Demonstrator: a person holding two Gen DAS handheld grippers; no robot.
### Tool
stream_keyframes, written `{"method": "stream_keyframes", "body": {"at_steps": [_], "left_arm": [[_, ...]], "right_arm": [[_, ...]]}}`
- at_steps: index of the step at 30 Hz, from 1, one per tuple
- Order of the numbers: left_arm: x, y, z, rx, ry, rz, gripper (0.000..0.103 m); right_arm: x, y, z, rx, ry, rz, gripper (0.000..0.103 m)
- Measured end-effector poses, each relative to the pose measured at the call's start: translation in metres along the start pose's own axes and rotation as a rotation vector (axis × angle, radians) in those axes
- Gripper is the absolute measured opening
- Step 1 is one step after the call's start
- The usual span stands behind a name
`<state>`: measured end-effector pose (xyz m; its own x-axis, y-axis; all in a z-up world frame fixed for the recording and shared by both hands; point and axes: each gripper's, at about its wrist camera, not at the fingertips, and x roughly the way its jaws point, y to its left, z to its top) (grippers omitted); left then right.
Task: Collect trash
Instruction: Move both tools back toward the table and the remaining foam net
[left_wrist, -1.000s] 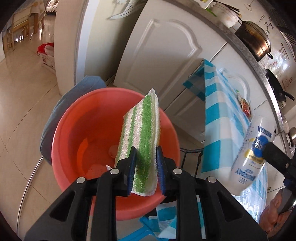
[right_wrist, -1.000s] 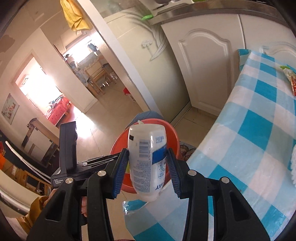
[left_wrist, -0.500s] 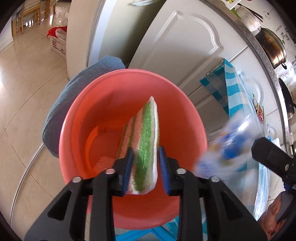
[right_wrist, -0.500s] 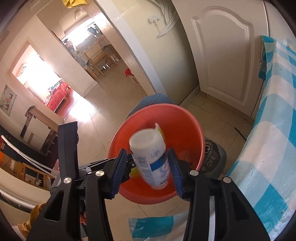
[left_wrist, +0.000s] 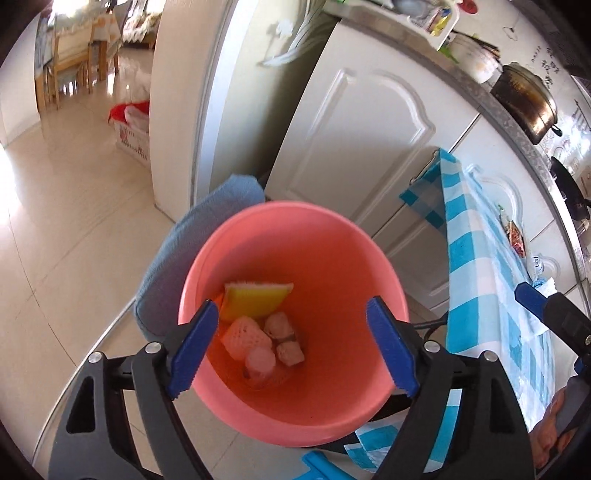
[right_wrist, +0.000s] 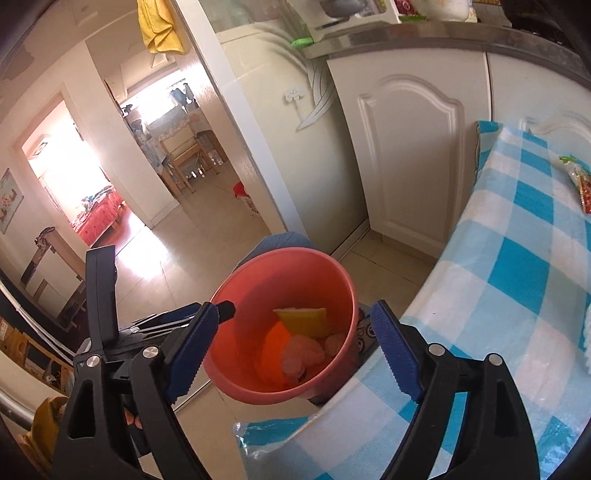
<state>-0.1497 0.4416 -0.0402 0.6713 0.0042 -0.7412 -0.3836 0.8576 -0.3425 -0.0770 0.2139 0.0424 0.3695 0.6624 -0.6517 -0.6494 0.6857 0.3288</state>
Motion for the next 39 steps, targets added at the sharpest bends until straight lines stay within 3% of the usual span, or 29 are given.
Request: {"method": "stream_keyframes", "body": {"at_steps": [5, 13, 22, 29, 39], "left_arm": [[-0.022, -0.007, 0.000, -0.014, -0.124, -0.020, 0.085], [-0.037, -0.029, 0.001, -0.006, -0.159, -0.068, 0.085], [-0.046, -0.069, 0.001, 0.059, -0.150, -0.124, 0.086], [-0.057, -0.102, -0.001, 0.139, -0.160, -0.138, 0.089], [-0.055, -0.147, -0.008, 0.227, -0.097, -0.148, 0.091]], "right_arm": [[-0.027, -0.008, -0.008, -0.014, -0.092, -0.026, 0.089], [-0.056, -0.016, -0.019, -0.026, -0.184, -0.062, 0.089], [-0.092, -0.040, -0.020, 0.033, -0.293, -0.089, 0.091], [-0.107, -0.058, -0.020, 0.084, -0.317, -0.097, 0.093], [-0.137, -0.083, -0.023, 0.138, -0.390, -0.108, 0.093]]}}
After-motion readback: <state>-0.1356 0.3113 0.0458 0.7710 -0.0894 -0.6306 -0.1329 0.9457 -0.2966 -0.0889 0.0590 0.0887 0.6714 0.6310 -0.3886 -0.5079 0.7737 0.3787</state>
